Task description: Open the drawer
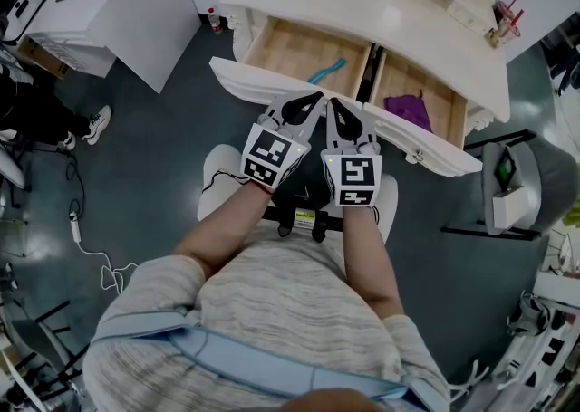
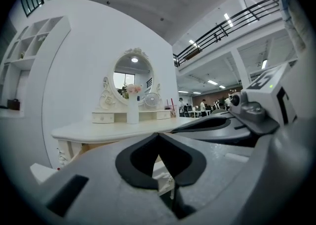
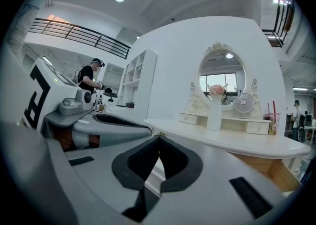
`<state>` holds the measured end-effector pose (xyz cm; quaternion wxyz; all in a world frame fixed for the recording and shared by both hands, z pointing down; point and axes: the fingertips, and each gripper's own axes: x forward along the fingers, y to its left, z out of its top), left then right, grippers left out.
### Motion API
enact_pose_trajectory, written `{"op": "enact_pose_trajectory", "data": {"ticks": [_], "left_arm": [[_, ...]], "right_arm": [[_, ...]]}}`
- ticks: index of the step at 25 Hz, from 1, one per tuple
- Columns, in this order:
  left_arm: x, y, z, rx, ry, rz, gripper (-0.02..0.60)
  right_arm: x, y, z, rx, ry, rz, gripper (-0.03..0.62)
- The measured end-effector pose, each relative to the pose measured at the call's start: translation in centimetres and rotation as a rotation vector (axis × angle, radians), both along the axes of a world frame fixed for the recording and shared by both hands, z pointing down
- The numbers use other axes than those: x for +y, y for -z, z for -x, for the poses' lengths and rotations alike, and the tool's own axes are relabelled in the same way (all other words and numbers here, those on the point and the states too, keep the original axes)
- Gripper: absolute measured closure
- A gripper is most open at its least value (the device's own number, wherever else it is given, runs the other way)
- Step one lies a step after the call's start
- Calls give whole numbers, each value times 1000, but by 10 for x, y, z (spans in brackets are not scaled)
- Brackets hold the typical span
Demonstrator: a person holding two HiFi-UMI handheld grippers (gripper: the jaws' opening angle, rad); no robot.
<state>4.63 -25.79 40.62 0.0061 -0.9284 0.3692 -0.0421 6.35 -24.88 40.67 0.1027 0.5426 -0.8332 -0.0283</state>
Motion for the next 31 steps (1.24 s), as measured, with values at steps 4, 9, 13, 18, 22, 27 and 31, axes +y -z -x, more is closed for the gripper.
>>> {"op": "enact_pose_trajectory", "data": {"ticks": [4,9,13,18,22,27,31], "left_arm": [[-1,-1,1,-12,3,-9,568],[-2,-1,2,-14,4,-6,568],[-3,-2,2,-10,8,-3,568],[-4,-3,4,-11,12,-1,568],[-3,-3,4,-13,12,-5,568],[-3,-3,4,-14,15,-6,568],[-4,-3,5,-16,15,-7,568]], "right_arm": [[-1,-2,-3,-8,-12,19,586],[-1,-2,-1,10,-11,18,586],[-1,-1,-2,3,-10,15,586],[-1,0,-2,-4,-14,16,586],[0,1,0,-6,-10,14,586],[1,1,1,-2,-7,14,586],[-1,0,1,-5,-8,15,586]]}}
